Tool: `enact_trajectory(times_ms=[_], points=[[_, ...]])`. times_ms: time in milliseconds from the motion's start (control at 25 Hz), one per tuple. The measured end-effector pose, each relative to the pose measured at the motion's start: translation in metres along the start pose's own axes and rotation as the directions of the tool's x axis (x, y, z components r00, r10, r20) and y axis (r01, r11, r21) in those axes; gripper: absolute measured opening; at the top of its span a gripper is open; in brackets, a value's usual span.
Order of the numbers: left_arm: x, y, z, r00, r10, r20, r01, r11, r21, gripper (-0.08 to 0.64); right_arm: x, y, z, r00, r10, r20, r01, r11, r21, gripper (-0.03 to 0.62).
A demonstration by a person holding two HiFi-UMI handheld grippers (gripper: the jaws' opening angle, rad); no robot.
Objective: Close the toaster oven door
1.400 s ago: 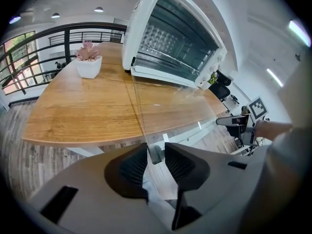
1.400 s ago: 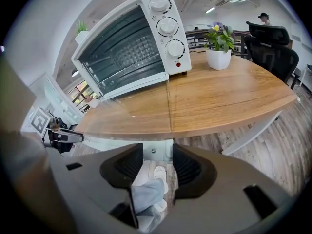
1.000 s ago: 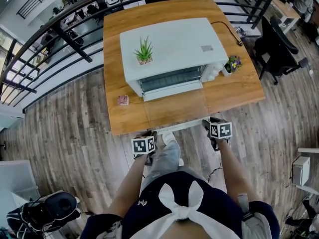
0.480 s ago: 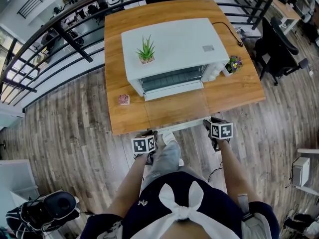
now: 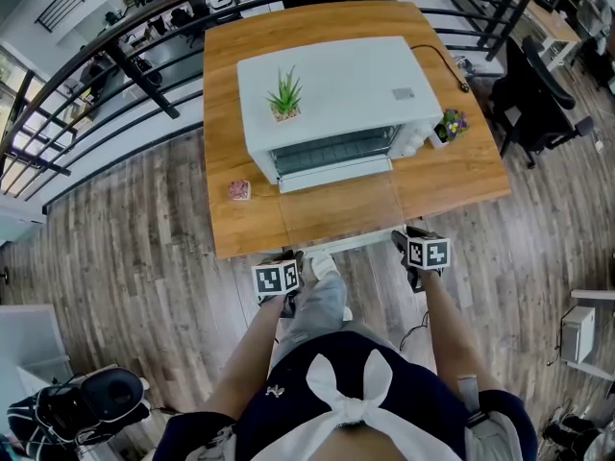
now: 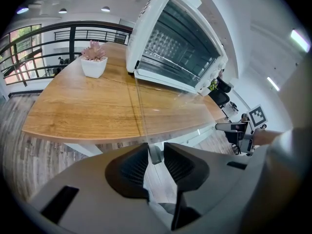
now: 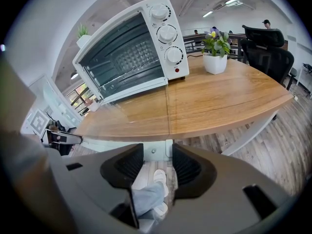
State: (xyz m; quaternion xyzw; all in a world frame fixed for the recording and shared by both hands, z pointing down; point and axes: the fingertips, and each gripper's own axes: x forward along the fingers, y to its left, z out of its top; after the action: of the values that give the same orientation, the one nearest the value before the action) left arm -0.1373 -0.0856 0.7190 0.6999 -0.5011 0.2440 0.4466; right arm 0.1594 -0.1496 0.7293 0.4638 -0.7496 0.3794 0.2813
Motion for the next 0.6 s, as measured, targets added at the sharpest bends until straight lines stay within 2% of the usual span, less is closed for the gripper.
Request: enact_trajectory(times_ms=[600], points=[[-0.0095,-0.0044,0.0038,1.0,-0.002,0.027,0.002,1.0,-0.02,0.11,-0.0097,0.0025,0.0059,0.999,0.018,0.034,-0.019,1.0,0.014,0.186]])
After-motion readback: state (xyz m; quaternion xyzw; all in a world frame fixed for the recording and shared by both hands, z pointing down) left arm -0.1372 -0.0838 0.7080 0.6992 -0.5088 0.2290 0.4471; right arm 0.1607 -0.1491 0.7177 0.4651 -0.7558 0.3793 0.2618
